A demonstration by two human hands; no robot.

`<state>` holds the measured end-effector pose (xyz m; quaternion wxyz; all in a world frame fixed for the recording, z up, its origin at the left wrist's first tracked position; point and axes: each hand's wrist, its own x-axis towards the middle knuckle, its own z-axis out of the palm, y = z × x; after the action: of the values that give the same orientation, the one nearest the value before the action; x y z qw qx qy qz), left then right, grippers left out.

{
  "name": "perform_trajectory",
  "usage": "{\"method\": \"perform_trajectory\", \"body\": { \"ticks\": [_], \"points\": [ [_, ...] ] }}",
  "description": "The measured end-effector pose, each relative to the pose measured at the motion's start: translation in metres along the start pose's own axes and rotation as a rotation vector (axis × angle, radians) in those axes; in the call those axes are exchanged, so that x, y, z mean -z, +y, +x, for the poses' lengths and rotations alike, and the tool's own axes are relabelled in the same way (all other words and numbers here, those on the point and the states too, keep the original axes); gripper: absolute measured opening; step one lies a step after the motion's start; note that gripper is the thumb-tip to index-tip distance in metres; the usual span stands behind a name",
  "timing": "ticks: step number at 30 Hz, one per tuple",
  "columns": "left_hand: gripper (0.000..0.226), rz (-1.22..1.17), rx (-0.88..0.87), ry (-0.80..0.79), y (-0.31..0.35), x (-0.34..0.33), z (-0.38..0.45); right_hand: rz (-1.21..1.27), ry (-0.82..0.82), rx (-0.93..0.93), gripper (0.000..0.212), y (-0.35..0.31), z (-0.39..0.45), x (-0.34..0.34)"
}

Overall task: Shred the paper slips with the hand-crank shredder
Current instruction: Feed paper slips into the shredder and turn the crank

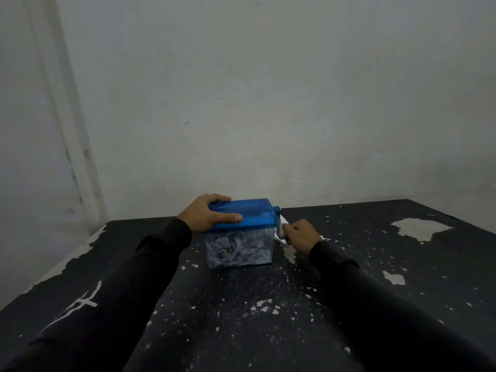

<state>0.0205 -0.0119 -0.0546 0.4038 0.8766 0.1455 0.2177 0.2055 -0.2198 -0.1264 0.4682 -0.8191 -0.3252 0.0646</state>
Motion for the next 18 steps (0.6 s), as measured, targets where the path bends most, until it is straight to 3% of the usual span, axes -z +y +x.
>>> {"method": "perform_trajectory", "body": {
  "ticks": [3, 8, 11, 14, 16, 18],
  "points": [
    [0.074, 0.029, 0.005, 0.000, 0.000, 0.001, 0.002, 0.218, -0.052, 0.086, 0.055, -0.014, -0.020, 0.018],
    [0.092, 0.059, -0.001, -0.001, -0.002, 0.002, 0.004, 0.490, 0.043, 0.131, 0.054, -0.038, -0.010, 0.041],
    [0.109, 0.055, -0.006, -0.006, -0.004, 0.008, 0.002, 0.182, 0.253, 0.146, 0.043, -0.013, 0.013, 0.035],
    [0.088, 0.052, 0.010, -0.007, -0.006, 0.017, -0.002, -0.191, 0.301, -0.008, 0.016, 0.027, 0.024, 0.023],
    [0.077, 0.038, 0.023, -0.003, -0.010, 0.024, -0.006, -0.480, 0.187, -0.132, 0.031, 0.043, 0.025, 0.018],
    [0.074, 0.029, 0.027, -0.006, -0.014, 0.029, -0.008, -0.611, 0.093, -0.207, 0.044, 0.047, 0.025, 0.017]
  ]
}}
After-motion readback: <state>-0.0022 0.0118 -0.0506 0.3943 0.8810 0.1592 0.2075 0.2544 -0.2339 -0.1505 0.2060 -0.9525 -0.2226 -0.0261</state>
